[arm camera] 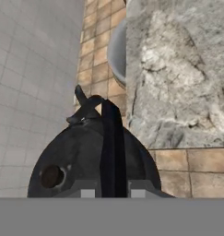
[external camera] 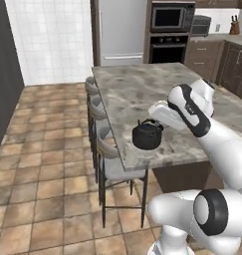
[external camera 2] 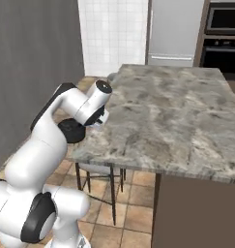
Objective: The kettle is done boiling. Turn off the stove, then wait for 300 timesteps before moving the kettle to the dining table.
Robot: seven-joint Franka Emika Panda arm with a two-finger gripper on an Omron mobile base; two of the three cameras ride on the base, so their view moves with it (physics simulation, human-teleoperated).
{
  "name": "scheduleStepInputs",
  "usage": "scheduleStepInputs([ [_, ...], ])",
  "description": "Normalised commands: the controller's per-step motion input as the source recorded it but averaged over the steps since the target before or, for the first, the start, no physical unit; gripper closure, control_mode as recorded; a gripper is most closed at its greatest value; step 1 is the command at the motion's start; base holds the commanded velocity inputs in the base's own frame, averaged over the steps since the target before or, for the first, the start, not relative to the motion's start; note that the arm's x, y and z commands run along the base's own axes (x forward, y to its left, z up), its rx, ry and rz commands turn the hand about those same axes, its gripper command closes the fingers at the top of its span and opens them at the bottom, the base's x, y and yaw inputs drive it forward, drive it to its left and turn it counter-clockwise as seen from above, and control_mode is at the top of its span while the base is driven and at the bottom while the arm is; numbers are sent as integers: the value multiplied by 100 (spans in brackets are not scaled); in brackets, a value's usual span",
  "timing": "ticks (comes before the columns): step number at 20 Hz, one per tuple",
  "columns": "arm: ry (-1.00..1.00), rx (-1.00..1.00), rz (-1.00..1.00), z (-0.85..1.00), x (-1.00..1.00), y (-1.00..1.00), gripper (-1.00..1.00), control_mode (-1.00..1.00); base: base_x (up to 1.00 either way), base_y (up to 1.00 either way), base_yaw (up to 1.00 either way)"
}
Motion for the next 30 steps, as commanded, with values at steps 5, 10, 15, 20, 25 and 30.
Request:
scheduleStepInputs([
  [5, 0, 0, 0, 0, 0, 0, 100, 100, 43, 46, -45],
  [10, 0, 0, 0, 0, 0, 0, 100, 100, 35, 57, -46],
  [15, 0, 0, 0, 0, 0, 0, 100, 100, 35, 62, -44],
  [20, 0, 0, 0, 0, 0, 0, 100, 100, 39, 62, -38],
  [25, 0, 0, 0, 0, 0, 0, 100, 100, 28, 23, -14],
  [30, 0, 0, 0, -1, 5, 1, 100, -100, 13, 0, 0],
])
